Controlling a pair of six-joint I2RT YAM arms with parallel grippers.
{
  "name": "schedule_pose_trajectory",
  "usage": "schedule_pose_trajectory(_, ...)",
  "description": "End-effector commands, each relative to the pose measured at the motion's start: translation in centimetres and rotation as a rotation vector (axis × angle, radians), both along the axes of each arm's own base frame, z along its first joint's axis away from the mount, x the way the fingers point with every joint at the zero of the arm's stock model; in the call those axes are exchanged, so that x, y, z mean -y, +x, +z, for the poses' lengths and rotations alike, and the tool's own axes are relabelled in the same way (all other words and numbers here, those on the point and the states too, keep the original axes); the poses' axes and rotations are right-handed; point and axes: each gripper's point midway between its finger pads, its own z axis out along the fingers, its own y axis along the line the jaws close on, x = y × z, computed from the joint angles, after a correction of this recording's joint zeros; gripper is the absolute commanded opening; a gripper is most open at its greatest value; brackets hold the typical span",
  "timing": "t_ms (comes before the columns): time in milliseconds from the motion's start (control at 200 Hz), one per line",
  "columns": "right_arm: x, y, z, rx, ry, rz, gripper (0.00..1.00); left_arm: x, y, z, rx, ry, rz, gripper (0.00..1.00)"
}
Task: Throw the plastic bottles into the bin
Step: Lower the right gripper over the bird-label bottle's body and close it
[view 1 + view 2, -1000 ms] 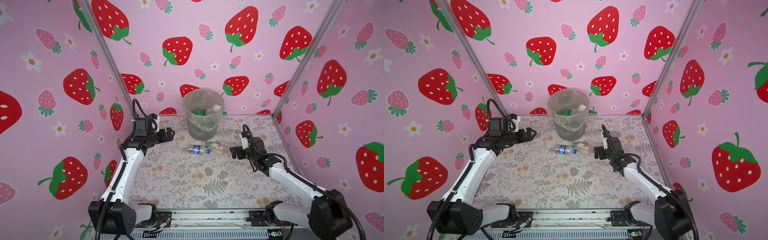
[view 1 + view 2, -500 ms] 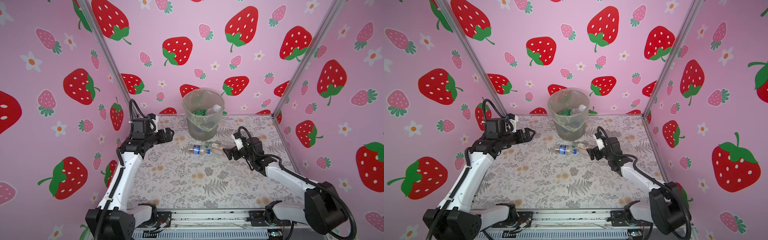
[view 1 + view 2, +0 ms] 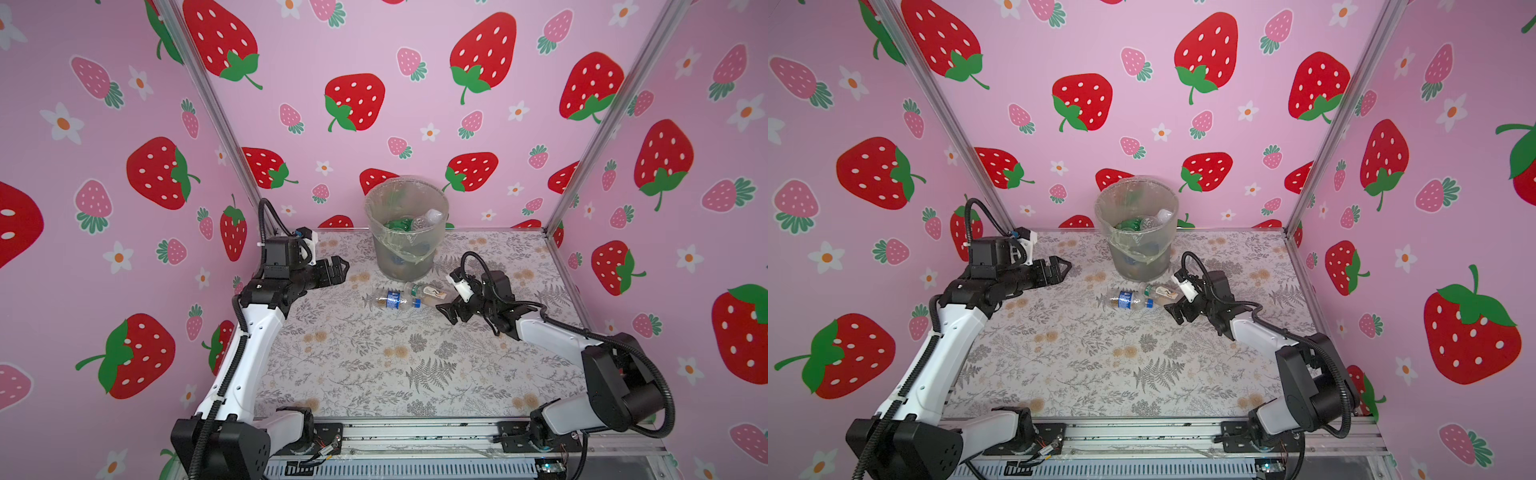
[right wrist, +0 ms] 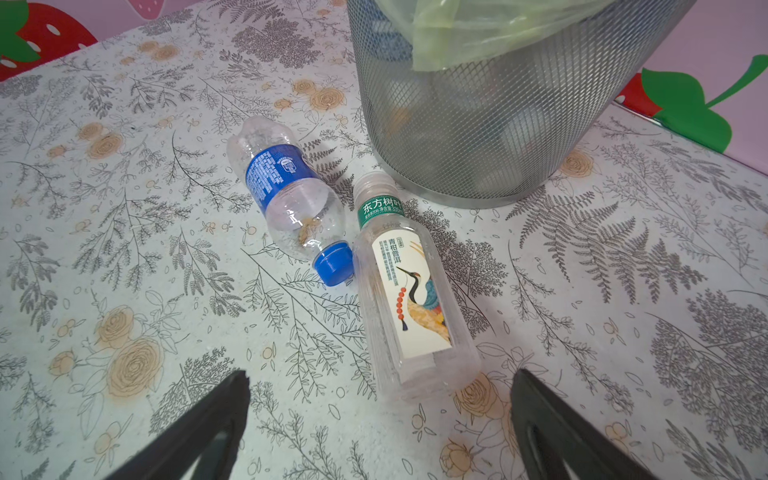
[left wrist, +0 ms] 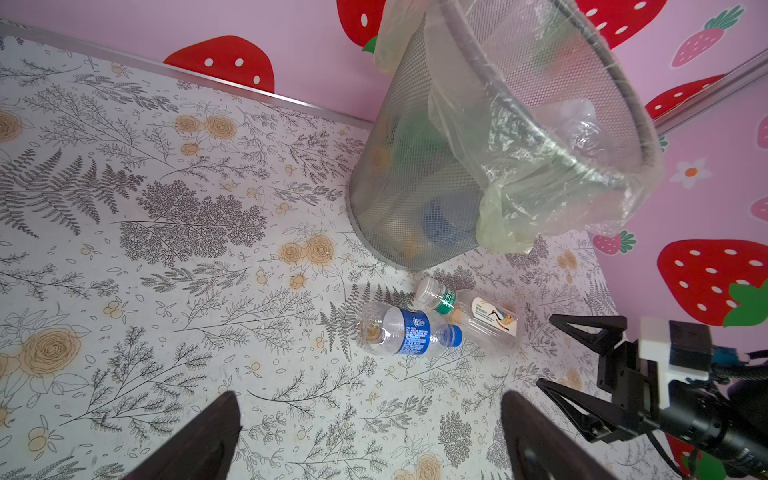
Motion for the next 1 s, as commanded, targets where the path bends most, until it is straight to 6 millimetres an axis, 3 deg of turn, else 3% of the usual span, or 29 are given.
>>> schedule_pose_trajectory(0, -0.7, 0.8, 0.1, 0.035, -0.028, 0.048, 0.99, -0.2, -0.1, 0.6, 0.021, 0.005, -0.004, 0.99)
schedule_pose_trajectory(155, -0.5, 1.8, -1.7, -0.005, -0.119, 0.050, 0.99, -0.3, -0.1, 0.5, 0.017, 0.008, 0.004, 0.99)
schedule_pose_trajectory(660, -1.4, 3.9, -3.1, -0.030, -0.155, 0.052, 0.99, -0.1, -0.1, 0.6, 0.018, -0.014, -0.007, 0.99)
schedule_pose_trajectory(990, -2.0, 4.1, -5.1, -0.091, -0.170, 0.078, 0.99, -0.1, 0.0, 0.5, 0.015, -0.016, -0.007, 0.99)
